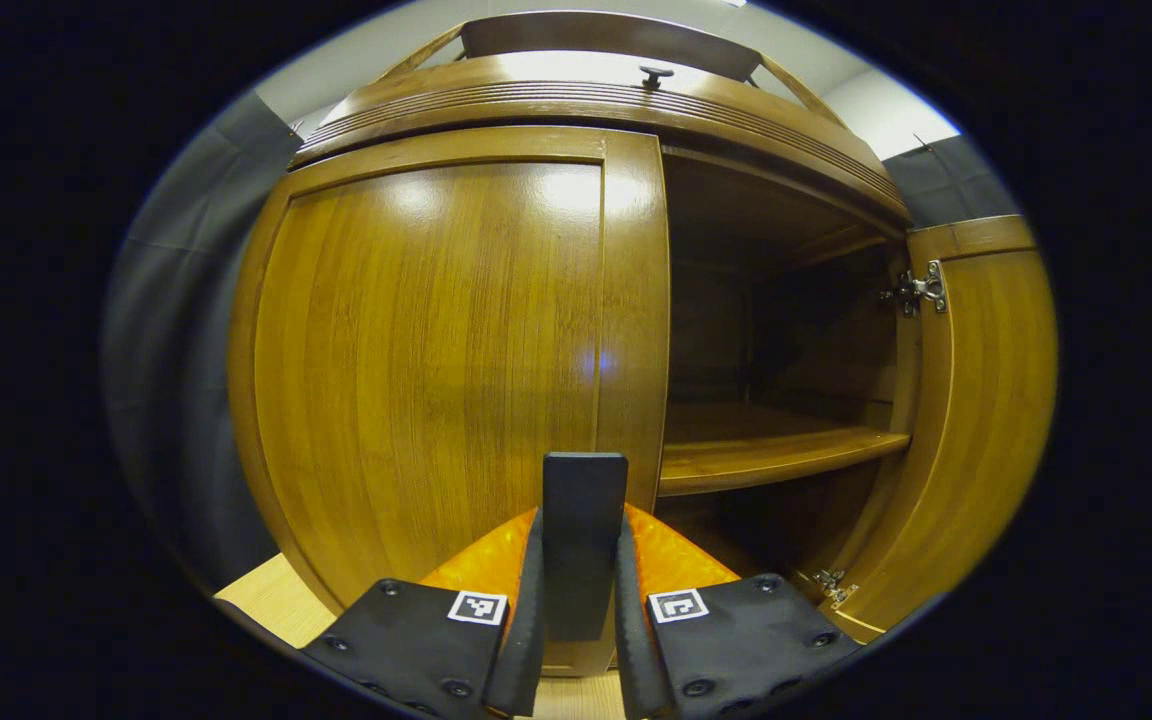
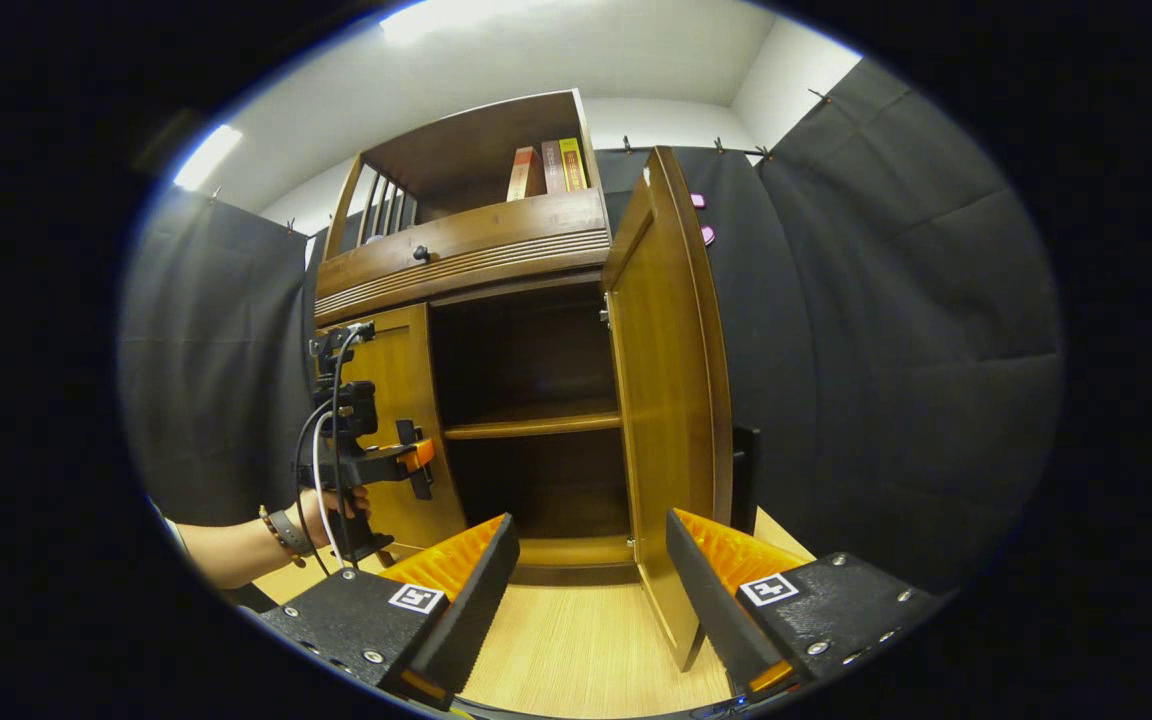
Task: Open the right door of the double-door shoe cabinet with the right hand, and open the left door with the left hand.
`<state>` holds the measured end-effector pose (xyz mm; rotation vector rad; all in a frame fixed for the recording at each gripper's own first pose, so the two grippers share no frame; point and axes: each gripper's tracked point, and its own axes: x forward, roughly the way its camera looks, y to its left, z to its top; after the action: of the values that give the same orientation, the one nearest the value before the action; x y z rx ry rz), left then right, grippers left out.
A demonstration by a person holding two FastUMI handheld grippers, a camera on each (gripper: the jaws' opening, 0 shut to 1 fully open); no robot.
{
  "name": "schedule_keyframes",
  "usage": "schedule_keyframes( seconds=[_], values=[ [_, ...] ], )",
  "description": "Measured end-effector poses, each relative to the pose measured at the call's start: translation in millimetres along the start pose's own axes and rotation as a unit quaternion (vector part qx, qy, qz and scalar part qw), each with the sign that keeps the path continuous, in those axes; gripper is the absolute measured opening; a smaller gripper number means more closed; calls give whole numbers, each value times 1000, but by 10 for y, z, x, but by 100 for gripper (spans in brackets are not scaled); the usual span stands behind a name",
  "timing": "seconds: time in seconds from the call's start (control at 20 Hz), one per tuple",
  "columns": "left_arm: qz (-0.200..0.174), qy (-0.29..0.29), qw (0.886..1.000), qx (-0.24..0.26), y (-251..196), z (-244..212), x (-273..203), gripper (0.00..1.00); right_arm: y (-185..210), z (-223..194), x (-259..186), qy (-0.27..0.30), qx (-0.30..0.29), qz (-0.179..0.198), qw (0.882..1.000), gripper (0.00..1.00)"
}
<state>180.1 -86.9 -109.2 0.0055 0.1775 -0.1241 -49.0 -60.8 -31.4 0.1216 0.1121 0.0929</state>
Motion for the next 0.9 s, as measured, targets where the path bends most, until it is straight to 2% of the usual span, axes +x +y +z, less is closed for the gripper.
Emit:
schedule_keyframes(
  seconds=[0.15,0.3,0.55,0.9],
  values=[
    [20,19,999,45,10,-57,-32,38,48,-33,-42,6,-6,3,1000,92],
    [10,18,1000,20,-13,-5,-60,39,96,-4,-60,1,-18,3,1000,92],
    [-18,22,999,21,-76,19,-91,36,243,-54,-55,3,-14,6,1000,92],
    [-29,25,999,-1,-73,94,-169,36,435,-121,-20,8,-24,6,1000,92]
  ],
)
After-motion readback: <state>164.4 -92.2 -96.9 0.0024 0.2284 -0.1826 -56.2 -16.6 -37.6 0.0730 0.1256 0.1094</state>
